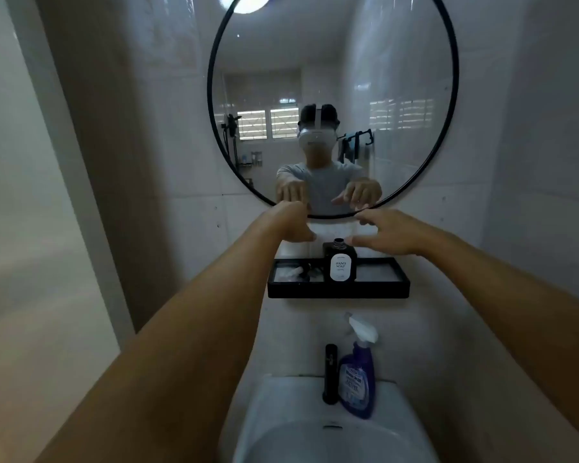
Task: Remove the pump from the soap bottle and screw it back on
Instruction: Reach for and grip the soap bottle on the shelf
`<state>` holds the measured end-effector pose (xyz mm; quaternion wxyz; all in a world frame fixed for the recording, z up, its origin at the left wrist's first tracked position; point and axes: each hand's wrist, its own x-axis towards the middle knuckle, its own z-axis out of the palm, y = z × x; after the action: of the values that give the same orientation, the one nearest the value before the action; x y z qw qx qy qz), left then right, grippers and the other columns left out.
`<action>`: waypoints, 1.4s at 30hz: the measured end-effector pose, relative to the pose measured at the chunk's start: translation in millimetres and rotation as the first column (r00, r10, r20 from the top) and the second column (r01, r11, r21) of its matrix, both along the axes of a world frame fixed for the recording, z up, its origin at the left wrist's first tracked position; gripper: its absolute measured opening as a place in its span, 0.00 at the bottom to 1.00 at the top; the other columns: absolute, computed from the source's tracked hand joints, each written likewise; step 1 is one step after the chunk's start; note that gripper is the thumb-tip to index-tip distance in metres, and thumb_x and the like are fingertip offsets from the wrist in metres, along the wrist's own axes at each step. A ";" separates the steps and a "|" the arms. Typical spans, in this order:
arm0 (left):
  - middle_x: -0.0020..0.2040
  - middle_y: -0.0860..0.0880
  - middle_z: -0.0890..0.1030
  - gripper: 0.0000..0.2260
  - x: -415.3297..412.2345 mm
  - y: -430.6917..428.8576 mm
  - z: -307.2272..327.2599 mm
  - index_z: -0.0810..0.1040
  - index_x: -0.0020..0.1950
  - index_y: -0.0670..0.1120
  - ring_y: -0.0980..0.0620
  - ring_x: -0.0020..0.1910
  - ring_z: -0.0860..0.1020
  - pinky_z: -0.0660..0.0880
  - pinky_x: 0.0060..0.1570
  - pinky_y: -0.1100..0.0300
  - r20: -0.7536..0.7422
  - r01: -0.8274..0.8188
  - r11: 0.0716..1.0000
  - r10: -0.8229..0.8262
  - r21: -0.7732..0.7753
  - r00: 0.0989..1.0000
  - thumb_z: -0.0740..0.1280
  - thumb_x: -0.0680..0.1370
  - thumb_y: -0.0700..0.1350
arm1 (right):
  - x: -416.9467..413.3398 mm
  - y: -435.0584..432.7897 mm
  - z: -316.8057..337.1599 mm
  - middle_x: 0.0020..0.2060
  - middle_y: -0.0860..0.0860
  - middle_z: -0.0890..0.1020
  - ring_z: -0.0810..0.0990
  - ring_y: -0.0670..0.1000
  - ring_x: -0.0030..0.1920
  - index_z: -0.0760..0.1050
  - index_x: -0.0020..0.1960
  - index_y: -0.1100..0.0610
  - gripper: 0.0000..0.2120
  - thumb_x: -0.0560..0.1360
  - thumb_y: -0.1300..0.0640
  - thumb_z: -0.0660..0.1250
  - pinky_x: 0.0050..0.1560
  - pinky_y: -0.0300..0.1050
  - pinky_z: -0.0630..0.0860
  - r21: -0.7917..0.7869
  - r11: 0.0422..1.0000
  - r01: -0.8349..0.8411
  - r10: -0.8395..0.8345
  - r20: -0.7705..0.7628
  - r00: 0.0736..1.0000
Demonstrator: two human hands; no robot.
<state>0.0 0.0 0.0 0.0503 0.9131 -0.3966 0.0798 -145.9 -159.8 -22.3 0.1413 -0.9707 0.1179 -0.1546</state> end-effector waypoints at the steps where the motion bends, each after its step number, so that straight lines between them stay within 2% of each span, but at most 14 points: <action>1: 0.70 0.42 0.76 0.28 0.8 -0.3 -3.2 0.74 0.71 0.41 0.41 0.68 0.74 0.74 0.65 0.48 -0.026 -0.018 1.000 0.019 0.021 0.999 0.68 0.77 0.58 | 1.0 -0.2 -3.7 0.71 0.53 0.71 0.72 0.54 0.67 0.64 0.74 0.54 0.38 0.71 0.35 0.66 0.60 0.46 0.68 0.015 1.000 0.007 -0.007 0.003 1.000; 9: 0.69 0.43 0.78 0.25 14.1 -6.9 -30.4 0.76 0.70 0.40 0.42 0.67 0.75 0.74 0.66 0.48 -0.039 -0.040 0.999 0.041 0.033 0.998 0.67 0.78 0.54 | 15.9 -14.6 -41.7 0.71 0.55 0.71 0.71 0.53 0.68 0.61 0.75 0.57 0.41 0.70 0.39 0.71 0.66 0.49 0.68 0.169 0.985 -0.028 0.014 0.085 0.996; 13: 0.66 0.42 0.80 0.24 23.9 -12.8 -40.1 0.77 0.68 0.40 0.42 0.64 0.77 0.76 0.63 0.48 -0.080 -0.071 0.997 0.073 0.031 0.994 0.68 0.77 0.55 | 26.1 -27.5 -56.1 0.71 0.55 0.71 0.71 0.53 0.68 0.59 0.75 0.58 0.43 0.69 0.41 0.73 0.66 0.50 0.69 0.244 0.968 -0.061 0.040 0.090 0.995; 18: 0.58 0.40 0.83 0.21 30.7 -16.9 -50.0 0.82 0.60 0.39 0.42 0.56 0.80 0.79 0.58 0.47 -0.112 -0.111 0.994 0.111 0.011 0.988 0.69 0.76 0.54 | 37.5 -41.5 -72.2 0.72 0.53 0.70 0.71 0.51 0.69 0.59 0.76 0.56 0.44 0.68 0.43 0.75 0.68 0.49 0.68 0.378 0.919 -0.110 0.076 0.104 0.992; 22: 0.59 0.42 0.83 0.22 32.6 -18.5 -61.2 0.81 0.62 0.41 0.43 0.56 0.80 0.79 0.59 0.48 -0.140 -0.131 0.991 0.132 0.017 0.981 0.70 0.76 0.55 | 40.3 -42.4 -82.6 0.73 0.50 0.69 0.70 0.49 0.70 0.59 0.76 0.54 0.42 0.69 0.49 0.76 0.56 0.37 0.71 0.465 0.871 -0.157 0.098 0.149 0.984; 24: 0.59 0.43 0.83 0.23 37.7 -21.0 -65.3 0.81 0.63 0.42 0.43 0.56 0.80 0.79 0.58 0.48 -0.142 -0.133 0.991 0.134 0.013 0.981 0.71 0.75 0.56 | 41.3 -43.2 -86.6 0.72 0.50 0.70 0.70 0.48 0.69 0.59 0.76 0.53 0.42 0.68 0.48 0.76 0.54 0.36 0.70 0.470 0.868 -0.161 0.091 0.169 0.981; 28: 0.54 0.43 0.83 0.21 48.3 -28.1 -67.1 0.83 0.58 0.42 0.44 0.52 0.81 0.81 0.54 0.49 -0.153 -0.126 0.992 0.128 0.026 0.980 0.72 0.74 0.57 | 46.1 -45.6 -90.8 0.71 0.50 0.72 0.71 0.47 0.68 0.62 0.74 0.52 0.41 0.67 0.47 0.77 0.62 0.43 0.68 0.499 0.853 -0.154 0.054 0.209 0.976; 30: 0.45 0.45 0.83 0.18 52.9 -31.3 -68.0 0.83 0.49 0.42 0.44 0.47 0.81 0.80 0.46 0.52 -0.148 -0.117 0.993 0.120 0.034 0.982 0.72 0.73 0.57 | 48.5 -45.3 -93.5 0.70 0.50 0.72 0.71 0.48 0.69 0.63 0.74 0.52 0.40 0.67 0.49 0.77 0.62 0.43 0.66 0.501 0.852 -0.154 0.046 0.221 0.974; 33: 0.35 0.48 0.76 0.17 55.2 -33.9 -70.9 0.76 0.36 0.46 0.46 0.40 0.78 0.72 0.36 0.56 -0.132 -0.114 0.993 0.119 0.041 0.984 0.72 0.73 0.58 | 51.0 -43.9 -97.9 0.70 0.50 0.72 0.71 0.48 0.68 0.64 0.74 0.52 0.40 0.67 0.50 0.78 0.65 0.45 0.68 0.514 0.842 -0.162 0.042 0.237 0.970; 38: 0.36 0.48 0.76 0.20 55.7 -37.3 -75.8 0.72 0.34 0.47 0.45 0.41 0.79 0.73 0.37 0.56 -0.145 -0.122 0.992 0.127 0.041 0.981 0.74 0.70 0.60 | 54.0 -45.8 -100.1 0.69 0.51 0.73 0.72 0.48 0.68 0.65 0.73 0.52 0.39 0.67 0.50 0.78 0.68 0.51 0.70 0.531 0.831 -0.164 0.037 0.242 0.970; 42: 0.37 0.48 0.74 0.22 52.8 -38.0 -78.5 0.71 0.35 0.47 0.44 0.44 0.79 0.77 0.43 0.54 -0.162 -0.128 0.990 0.136 0.057 0.977 0.76 0.68 0.61 | 55.1 -46.0 -101.4 0.69 0.52 0.73 0.72 0.48 0.67 0.65 0.73 0.53 0.38 0.67 0.52 0.78 0.67 0.48 0.71 0.548 0.816 -0.182 0.047 0.250 0.967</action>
<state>52.8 -38.0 -78.5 0.0566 0.9418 -0.3313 -0.0025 -90.8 -205.8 -123.7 0.4447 -0.8662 0.0827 -0.2126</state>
